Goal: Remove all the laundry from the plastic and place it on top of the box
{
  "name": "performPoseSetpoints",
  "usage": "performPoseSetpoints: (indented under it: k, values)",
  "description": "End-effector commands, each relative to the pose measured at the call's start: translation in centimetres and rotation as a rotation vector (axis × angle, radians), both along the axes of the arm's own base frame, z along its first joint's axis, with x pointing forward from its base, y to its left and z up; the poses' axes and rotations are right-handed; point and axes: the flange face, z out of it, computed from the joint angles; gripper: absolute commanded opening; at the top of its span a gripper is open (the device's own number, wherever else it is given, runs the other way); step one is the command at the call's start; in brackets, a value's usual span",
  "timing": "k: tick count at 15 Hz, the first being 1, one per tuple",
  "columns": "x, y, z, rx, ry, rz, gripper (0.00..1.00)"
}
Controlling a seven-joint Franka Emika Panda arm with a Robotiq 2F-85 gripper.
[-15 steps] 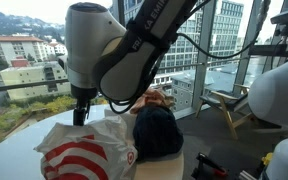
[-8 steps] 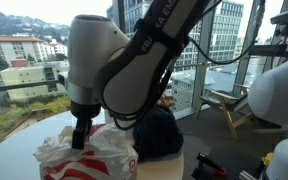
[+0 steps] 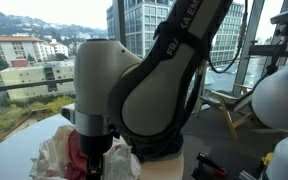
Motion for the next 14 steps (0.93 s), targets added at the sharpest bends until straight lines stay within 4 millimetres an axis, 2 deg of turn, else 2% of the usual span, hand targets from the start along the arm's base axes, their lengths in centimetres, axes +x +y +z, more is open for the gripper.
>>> performPoseSetpoints:
  k: [1, 9, 11, 14]
  values:
    - [1.6, 0.0, 0.6, -0.006, -0.020, 0.038, 1.00]
    - [7.9, -3.0, 2.7, -0.078, -0.144, 0.039, 1.00]
    - [9.0, -3.9, 1.3, -0.106, -0.149, 0.048, 1.00]
    - [9.9, -3.7, -1.7, -0.155, -0.162, 0.101, 1.00]
